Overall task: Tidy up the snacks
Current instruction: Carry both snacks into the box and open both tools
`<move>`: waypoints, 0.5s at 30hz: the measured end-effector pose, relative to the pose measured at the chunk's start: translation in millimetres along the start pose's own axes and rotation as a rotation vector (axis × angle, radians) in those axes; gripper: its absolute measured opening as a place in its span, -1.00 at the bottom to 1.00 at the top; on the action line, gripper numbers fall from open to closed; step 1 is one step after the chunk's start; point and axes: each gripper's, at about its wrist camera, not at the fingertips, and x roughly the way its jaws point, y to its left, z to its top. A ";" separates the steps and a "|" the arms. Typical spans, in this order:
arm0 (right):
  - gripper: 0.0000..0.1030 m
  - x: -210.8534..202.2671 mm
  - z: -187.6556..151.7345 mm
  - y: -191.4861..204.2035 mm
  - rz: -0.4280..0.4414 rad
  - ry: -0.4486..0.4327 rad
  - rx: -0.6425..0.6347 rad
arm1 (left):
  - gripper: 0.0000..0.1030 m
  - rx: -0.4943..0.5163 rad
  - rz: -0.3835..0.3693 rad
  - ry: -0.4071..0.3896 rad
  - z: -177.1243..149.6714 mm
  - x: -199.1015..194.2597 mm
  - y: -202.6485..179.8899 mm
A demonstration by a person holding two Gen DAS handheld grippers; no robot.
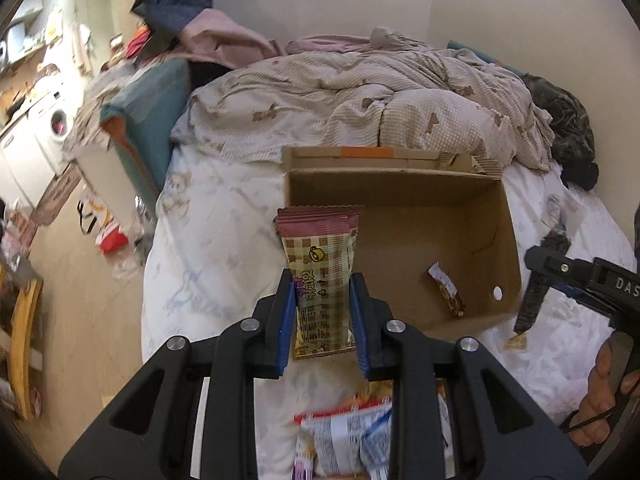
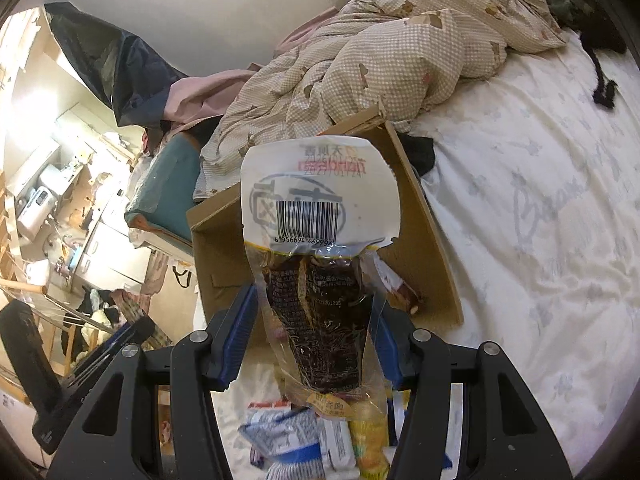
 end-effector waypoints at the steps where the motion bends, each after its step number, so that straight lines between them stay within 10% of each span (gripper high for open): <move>1: 0.10 5.1 3.3 0.6 -0.005 0.002 -0.007 | -0.57 0.009 -0.004 0.001 3.3 5.9 -2.9; 15: 0.10 50.1 13.8 1.6 -0.081 0.024 -0.058 | -0.57 -0.054 -0.039 0.089 -1.2 80.2 2.8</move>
